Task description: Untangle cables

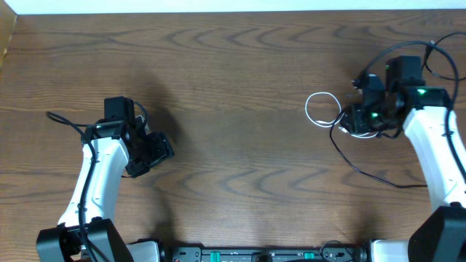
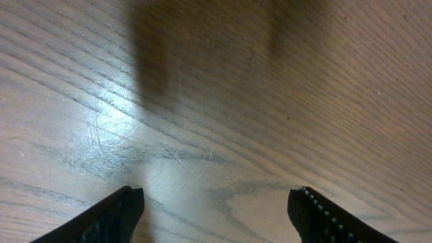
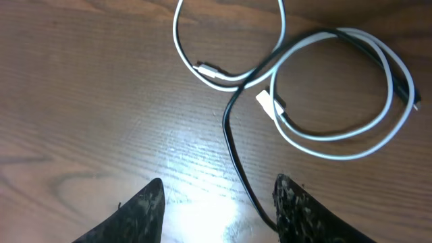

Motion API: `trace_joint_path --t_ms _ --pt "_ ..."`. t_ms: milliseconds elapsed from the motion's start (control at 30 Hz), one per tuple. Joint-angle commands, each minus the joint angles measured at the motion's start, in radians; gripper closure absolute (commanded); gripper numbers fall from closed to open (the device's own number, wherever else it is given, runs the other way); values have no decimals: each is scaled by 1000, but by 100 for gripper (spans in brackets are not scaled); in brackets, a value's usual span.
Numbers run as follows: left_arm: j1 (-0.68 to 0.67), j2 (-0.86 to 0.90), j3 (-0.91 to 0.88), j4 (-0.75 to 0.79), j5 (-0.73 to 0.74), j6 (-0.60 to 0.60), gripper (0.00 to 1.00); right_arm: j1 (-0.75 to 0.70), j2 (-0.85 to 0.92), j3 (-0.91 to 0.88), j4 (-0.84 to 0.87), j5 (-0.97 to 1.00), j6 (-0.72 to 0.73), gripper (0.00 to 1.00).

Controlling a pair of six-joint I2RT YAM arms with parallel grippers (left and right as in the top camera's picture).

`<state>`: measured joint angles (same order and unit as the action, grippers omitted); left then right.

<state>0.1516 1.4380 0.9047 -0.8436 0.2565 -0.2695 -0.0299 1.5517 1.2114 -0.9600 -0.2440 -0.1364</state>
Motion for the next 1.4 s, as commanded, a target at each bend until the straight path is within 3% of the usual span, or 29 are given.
trace_joint_path --t_ms 0,233,767,1033,1200,1367 --pt "4 -1 -6 0 -3 -5 26 60 50 -4 27 114 89 52" --pt "4 -1 -6 0 -3 -5 27 161 189 -4 70 232 168 61" --pt "4 -1 -6 0 -3 -5 26 184 329 -9 138 272 323 60" --pt "4 -1 -6 0 -3 -5 26 187 380 -24 194 275 324 62" --pt "4 -1 -6 0 -3 -5 26 187 403 -26 212 276 354 71" --pt "4 -1 -6 0 -4 -5 26 187 414 -26 208 260 373 97"
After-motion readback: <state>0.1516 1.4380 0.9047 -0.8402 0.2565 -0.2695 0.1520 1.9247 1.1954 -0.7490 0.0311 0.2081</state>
